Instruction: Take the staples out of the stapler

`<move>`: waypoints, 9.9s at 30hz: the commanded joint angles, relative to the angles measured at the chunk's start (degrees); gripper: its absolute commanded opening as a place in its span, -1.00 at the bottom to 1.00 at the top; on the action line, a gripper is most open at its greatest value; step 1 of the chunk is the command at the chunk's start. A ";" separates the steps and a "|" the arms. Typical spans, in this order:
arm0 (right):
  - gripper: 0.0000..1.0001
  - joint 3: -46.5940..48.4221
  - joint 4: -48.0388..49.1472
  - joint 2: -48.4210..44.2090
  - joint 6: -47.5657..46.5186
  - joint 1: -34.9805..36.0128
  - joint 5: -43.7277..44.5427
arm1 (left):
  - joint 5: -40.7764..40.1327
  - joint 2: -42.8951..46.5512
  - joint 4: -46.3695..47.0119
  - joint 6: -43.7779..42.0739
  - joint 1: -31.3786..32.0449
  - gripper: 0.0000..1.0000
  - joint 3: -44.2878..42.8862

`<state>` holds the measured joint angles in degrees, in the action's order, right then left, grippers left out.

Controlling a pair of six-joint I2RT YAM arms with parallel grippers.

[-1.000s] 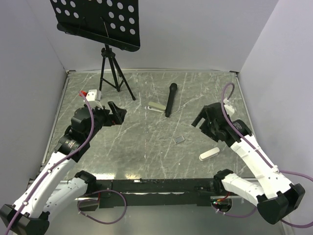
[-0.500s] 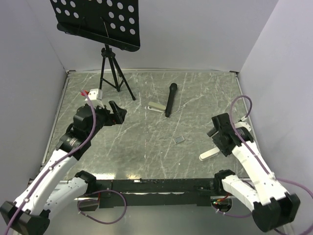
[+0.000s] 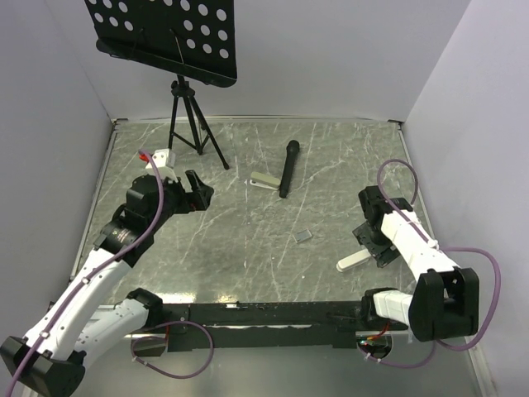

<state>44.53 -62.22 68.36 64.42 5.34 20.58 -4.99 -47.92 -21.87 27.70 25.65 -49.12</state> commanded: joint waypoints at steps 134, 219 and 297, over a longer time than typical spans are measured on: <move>0.15 14.44 44.81 7.31 -39.20 44.23 -23.39 | 53.33 -36.98 7.72 4.90 3.09 -0.98 -7.48; 0.39 2.93 55.62 -0.95 -34.80 38.25 -50.91 | 58.09 -18.00 26.44 8.33 -3.76 -0.98 4.30; -0.55 33.60 -16.80 49.40 -25.31 40.27 32.42 | 11.76 11.89 1.48 3.76 -3.15 0.22 6.85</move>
<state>80.05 -75.22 117.01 43.75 45.71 53.87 7.60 -36.82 -21.34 30.89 22.22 -42.39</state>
